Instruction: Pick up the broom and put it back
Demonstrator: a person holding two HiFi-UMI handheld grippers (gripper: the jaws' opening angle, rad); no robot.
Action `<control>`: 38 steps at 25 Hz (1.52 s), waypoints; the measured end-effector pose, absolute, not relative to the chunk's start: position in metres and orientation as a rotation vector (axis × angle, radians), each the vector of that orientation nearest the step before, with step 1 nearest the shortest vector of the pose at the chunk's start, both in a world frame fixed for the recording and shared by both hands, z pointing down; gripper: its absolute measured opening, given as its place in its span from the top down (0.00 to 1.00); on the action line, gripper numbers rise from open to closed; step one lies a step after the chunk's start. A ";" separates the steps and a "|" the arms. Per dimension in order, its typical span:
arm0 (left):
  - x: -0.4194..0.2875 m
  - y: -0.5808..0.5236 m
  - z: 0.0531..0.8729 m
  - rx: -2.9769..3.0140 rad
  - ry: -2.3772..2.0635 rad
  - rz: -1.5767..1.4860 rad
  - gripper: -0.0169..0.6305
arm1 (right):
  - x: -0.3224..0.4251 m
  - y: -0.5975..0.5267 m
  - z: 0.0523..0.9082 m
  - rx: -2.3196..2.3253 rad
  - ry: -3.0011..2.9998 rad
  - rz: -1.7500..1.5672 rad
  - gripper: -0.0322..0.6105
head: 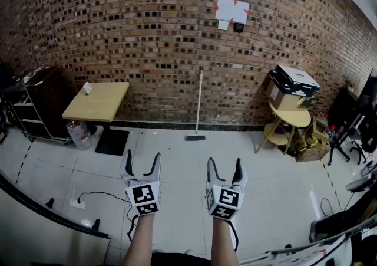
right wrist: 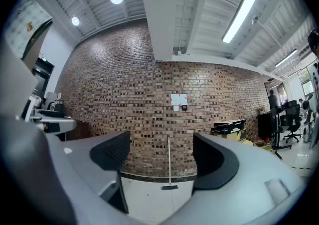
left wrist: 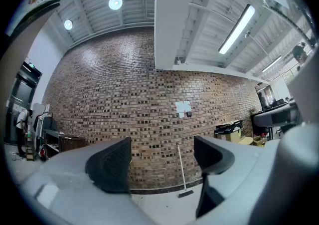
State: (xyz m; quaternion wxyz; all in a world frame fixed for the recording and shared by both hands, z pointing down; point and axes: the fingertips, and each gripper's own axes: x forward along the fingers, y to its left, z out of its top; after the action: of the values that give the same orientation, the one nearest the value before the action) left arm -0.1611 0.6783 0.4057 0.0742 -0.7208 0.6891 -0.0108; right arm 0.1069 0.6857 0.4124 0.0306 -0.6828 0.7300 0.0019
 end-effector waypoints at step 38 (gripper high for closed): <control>-0.163 0.275 0.445 -2.376 1.912 -0.081 0.37 | 0.042 0.292 0.440 -2.117 2.333 -0.040 0.34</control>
State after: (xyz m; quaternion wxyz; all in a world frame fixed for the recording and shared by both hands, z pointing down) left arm -0.1626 0.2754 0.4448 0.0453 -0.7780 0.6261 -0.0264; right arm 0.0415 0.2924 0.4401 -0.0044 -0.6718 0.7406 -0.0128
